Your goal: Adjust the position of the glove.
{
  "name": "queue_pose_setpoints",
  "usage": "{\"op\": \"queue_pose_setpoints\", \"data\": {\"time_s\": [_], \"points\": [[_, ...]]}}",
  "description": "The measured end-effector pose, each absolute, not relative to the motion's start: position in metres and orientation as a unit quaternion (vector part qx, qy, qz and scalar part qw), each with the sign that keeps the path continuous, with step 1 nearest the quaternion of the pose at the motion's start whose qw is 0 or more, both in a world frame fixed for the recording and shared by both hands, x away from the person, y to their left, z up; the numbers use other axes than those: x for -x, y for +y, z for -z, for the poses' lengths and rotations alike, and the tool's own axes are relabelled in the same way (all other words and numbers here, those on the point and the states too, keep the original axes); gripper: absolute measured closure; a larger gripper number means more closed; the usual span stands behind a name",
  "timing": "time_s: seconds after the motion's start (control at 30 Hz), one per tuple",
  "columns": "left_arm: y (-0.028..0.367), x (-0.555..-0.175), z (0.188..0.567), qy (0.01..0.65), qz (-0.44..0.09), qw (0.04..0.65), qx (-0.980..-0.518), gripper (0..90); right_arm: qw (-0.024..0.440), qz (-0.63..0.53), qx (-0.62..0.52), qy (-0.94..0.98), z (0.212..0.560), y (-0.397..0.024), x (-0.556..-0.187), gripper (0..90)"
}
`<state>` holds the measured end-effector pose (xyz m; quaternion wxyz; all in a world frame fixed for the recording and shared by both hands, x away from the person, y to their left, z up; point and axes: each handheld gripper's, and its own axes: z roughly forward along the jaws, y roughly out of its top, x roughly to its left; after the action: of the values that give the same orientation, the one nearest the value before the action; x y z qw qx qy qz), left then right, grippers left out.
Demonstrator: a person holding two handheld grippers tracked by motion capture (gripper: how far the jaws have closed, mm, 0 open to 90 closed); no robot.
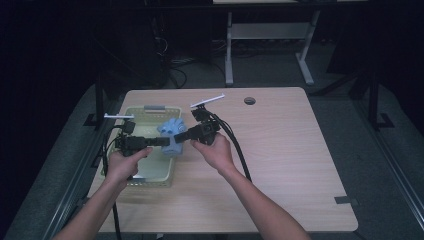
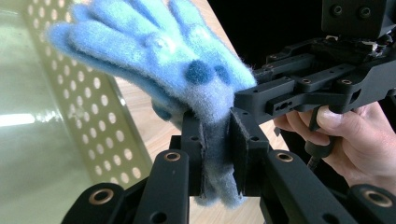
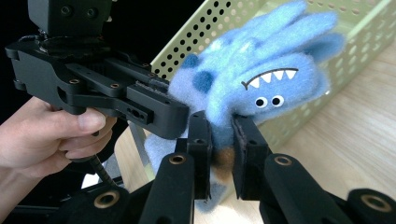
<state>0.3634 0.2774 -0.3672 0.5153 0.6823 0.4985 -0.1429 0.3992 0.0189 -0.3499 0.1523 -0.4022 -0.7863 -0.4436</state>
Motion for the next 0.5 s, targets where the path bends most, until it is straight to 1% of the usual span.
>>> {"op": "queue_pose_setpoints", "data": {"time_s": [0.5], "points": [[0.303, -0.363, 0.367, 0.51, 0.137, 0.511, -0.678, 76.9, 0.159, 0.443, 0.396, -0.789, 0.353, 0.046, -0.404, 79.3]]}}
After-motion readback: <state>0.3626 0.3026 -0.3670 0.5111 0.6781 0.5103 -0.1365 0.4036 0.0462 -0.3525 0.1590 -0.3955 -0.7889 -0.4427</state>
